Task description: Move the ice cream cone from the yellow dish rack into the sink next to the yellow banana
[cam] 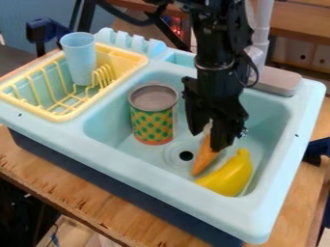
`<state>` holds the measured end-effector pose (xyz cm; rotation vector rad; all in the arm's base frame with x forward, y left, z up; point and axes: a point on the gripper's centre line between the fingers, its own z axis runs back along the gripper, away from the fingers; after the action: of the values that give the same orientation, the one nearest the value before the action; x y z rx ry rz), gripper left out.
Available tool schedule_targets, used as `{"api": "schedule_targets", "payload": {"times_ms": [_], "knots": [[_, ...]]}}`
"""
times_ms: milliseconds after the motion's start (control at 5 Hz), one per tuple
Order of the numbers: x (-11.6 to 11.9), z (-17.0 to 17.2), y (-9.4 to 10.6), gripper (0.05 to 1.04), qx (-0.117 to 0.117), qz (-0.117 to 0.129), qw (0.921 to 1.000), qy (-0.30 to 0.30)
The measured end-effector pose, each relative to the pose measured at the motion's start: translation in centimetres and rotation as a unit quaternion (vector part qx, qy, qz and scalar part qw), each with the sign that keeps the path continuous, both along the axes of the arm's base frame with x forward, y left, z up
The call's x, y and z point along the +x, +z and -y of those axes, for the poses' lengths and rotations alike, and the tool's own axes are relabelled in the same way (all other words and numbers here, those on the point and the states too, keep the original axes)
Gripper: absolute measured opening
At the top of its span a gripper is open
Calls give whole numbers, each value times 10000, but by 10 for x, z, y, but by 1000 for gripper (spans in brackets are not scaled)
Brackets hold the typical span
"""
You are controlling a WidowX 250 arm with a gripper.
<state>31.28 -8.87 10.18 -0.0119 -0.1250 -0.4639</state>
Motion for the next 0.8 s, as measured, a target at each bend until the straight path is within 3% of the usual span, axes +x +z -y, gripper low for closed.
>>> {"api": "schedule_targets", "payload": {"times_ms": [400, 600, 800], "knots": [[4, -1, -1, 720, 64, -125, 9999, -48], [4, -1, 3, 982, 32, -78, 10000, -11], [2, 1, 33, 1005, -169, 350, 9992, 94]]}}
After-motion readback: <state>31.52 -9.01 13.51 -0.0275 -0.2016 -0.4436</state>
